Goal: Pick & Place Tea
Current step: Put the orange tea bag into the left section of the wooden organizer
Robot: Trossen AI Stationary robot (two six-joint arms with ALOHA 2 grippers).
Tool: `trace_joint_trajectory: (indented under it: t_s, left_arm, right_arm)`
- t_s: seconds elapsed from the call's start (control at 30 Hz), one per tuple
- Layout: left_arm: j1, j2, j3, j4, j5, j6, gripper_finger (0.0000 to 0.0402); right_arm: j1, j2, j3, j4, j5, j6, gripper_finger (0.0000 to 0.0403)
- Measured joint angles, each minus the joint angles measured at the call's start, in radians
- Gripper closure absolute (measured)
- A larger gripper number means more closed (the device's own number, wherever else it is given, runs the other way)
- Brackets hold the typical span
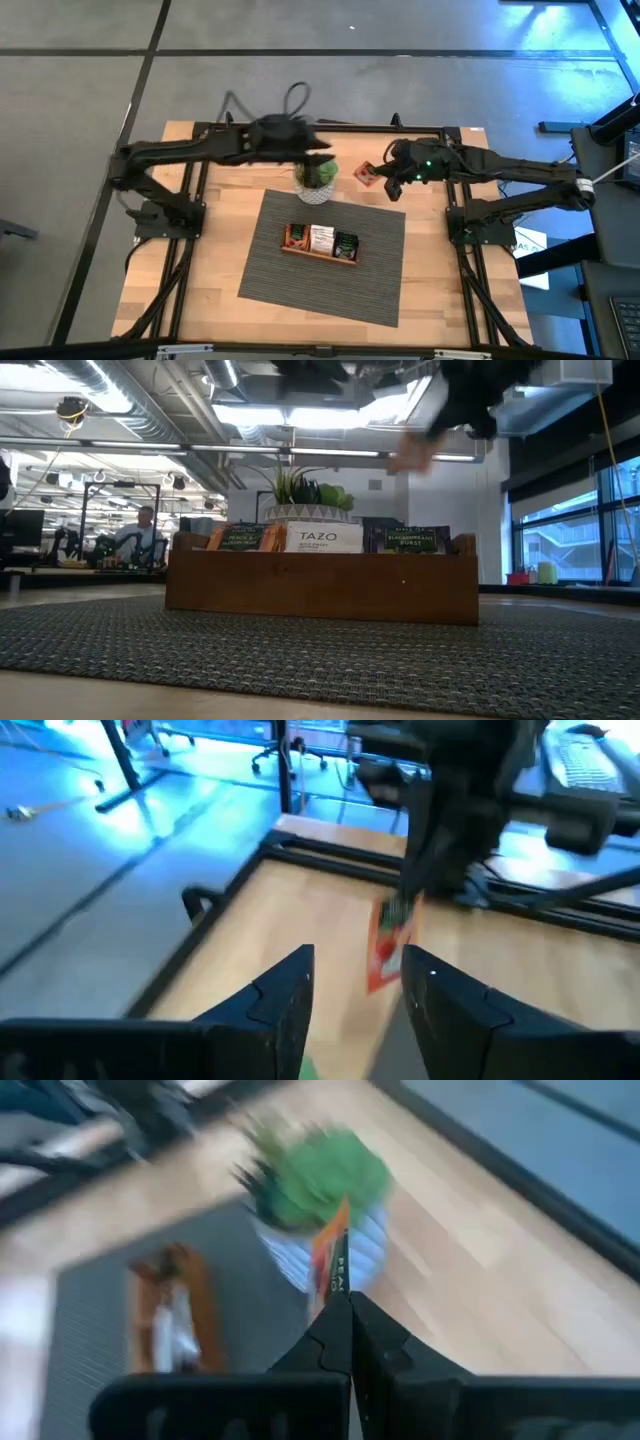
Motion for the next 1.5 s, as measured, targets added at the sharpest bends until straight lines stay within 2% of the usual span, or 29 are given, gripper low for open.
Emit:
trace_joint_trajectory:
  t_s: [0.1, 0.23, 0.47, 0.63, 0.8, 1.03, 1.5]
  left_arm:
    - [-0.029, -0.128, -0.127, -0.007, -0.005, -0.073, 0.0253]
    - [-0.074, -0.294, -0.289, -0.005, -0.009, -0.167, 0.0253]
    - [-0.138, -0.513, -0.488, -0.009, -0.090, -0.255, 0.0253]
    - [-0.163, -0.587, -0.556, -0.008, -0.096, -0.266, 0.0253]
    - [-0.168, -0.603, -0.584, -0.014, -0.096, -0.266, 0.0253]
    - [-0.168, -0.599, -0.585, -0.087, -0.096, -0.266, 0.0253]
    - [-0.168, -0.599, -0.585, -0.119, -0.096, -0.266, 0.0253]
  right_arm:
    - [0.103, 0.059, 0.099, 0.005, 0.067, 0.018, 0.0403]
    - [0.239, 0.199, 0.224, 0.023, 0.156, 0.020, 0.0403]
    - [0.374, 0.527, 0.495, 0.017, 0.169, 0.007, 0.0403]
    - [0.403, 0.750, 0.694, -0.069, 0.170, -0.013, 0.0403]
    - [0.405, 0.925, 0.849, -0.195, 0.171, -0.015, 0.0403]
    - [0.404, 1.044, 0.895, -0.202, 0.156, 0.004, 0.0403]
    - [0.416, 1.141, 0.895, -0.182, 0.158, 0.016, 0.0403]
